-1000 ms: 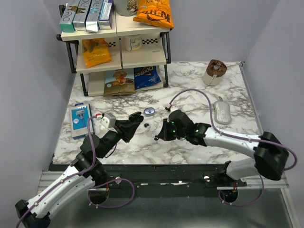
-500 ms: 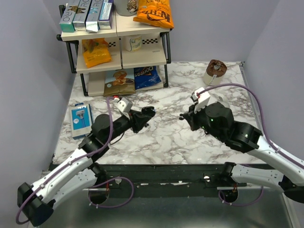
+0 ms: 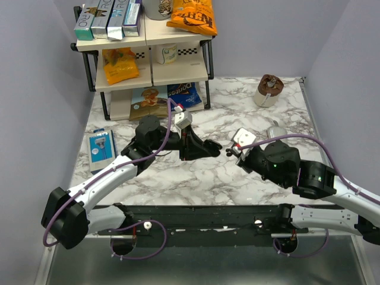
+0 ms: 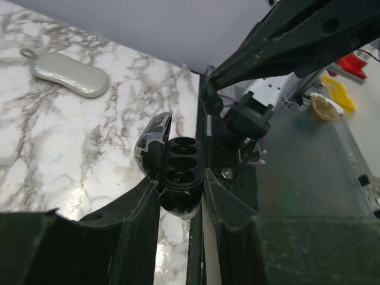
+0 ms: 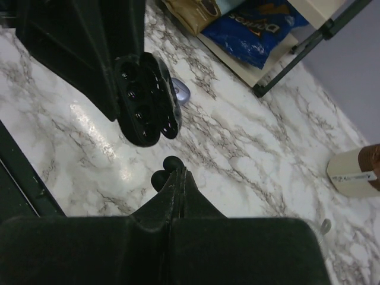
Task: Insert the wireless bluetooth earbuds into the charging case
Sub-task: Place the earbud in the charging case.
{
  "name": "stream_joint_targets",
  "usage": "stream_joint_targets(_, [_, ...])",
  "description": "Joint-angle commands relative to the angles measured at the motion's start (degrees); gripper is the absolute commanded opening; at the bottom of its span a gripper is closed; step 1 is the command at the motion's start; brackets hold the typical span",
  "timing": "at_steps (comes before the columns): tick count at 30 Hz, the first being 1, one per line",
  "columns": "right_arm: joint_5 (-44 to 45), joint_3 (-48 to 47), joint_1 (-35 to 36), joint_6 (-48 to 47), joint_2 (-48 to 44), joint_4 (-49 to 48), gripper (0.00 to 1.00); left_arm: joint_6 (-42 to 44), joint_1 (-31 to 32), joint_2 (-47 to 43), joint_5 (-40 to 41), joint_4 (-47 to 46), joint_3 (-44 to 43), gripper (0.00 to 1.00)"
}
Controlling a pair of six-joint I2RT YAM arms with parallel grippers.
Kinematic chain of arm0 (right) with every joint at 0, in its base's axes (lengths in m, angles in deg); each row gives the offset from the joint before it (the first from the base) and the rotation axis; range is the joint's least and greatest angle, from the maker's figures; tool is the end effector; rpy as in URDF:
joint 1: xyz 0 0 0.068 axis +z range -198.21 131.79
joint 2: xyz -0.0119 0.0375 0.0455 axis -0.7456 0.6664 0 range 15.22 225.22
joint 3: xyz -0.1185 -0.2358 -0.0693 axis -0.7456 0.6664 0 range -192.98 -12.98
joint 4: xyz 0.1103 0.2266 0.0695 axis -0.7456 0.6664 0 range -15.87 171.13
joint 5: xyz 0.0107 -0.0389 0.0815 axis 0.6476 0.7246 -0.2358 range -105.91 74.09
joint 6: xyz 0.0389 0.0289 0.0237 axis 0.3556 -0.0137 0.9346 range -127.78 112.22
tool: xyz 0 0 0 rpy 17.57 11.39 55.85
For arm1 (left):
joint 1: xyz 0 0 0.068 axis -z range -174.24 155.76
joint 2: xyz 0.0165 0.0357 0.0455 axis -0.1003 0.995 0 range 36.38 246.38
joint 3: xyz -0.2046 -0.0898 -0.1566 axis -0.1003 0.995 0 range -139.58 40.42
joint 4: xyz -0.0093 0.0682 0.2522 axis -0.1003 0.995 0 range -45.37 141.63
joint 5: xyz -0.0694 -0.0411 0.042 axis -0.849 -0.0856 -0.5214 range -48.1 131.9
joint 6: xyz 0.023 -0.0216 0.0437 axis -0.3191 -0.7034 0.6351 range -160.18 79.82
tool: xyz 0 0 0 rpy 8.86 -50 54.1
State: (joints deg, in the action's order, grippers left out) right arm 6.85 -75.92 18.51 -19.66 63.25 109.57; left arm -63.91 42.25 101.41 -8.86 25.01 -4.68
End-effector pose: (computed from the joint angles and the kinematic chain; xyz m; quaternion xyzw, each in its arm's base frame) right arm 0.0778 0.1459 0.3933 -0.4233 0.6947 0.1133 0.5704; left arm 0.1892 -0.1744 0.3252 0.3716 0.6030 -0.5825 0.3986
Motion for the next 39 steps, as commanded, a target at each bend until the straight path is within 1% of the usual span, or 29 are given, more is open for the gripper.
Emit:
stream_joint_targets(1, [0.8,-1.3,3.1,-7.0,-0.1,-1.3,0.01,-1.5,-0.2,3.9,-13.9,-3.2,-3.5,0.0])
stream_joint_targets(5, [1.8,-0.7,4.4,-8.9,-0.8,-2.6,0.01,1.2,-0.3,5.8,-16.6,1.0,-5.5,0.0])
stream_joint_targets(6, [0.7,-0.7,4.6,-9.7,-1.1,-2.8,0.01,4.1,-0.2,6.2,-17.1,5.0,-6.7,0.0])
stream_joint_targets(7, [0.3,-0.8,4.8,-10.0,-1.3,-3.1,0.01,4.9,-0.2,6.8,-17.3,6.8,-7.2,0.0])
stream_joint_targets(11, [-1.6,-1.0,6.0,-12.1,-0.8,-3.3,0.01,7.4,0.9,8.0,-17.6,9.9,-8.6,0.0])
stream_joint_targets(13, [-1.6,-1.0,7.4,-13.4,-0.7,-3.5,0.01,10.7,1.6,9.0,-17.4,16.2,-10.5,0.0])
stream_joint_targets(14, [-1.8,-1.0,7.7,-13.7,-0.5,-3.5,0.01,14.8,2.1,9.4,-16.3,18.9,-11.3,0.0])
stream_joint_targets(15, [-2.6,-1.1,7.9,-14.2,-0.3,-3.6,0.01,16.7,3.1,9.8,-15.8,23.8,-12.6,0.0])
stream_joint_targets(18, [-3.4,-1.1,9.0,-14.9,0.1,-3.6,0.01,21.7,4.6,10.9,-14.0,29.4,-14.2,0.0])
stream_joint_targets(26, [-2.8,0.8,10.7,-14.8,1.2,-4.8,0.01,23.3,5.7,11.7,-12.9,30.5,-14.8,0.0])
stream_joint_targets(33, [0.3,2.4,11.2,-13.8,3.1,-5.7,0.01,21.2,5.8,11.1,-12.7,27.1,-13.5,0.0])
stream_joint_targets(39, [1.7,3.1,11.3,-12.8,4.4,-6.0,0.01,20.8,5.9,9.8,-12.3,26.4,-13.0,0.0])
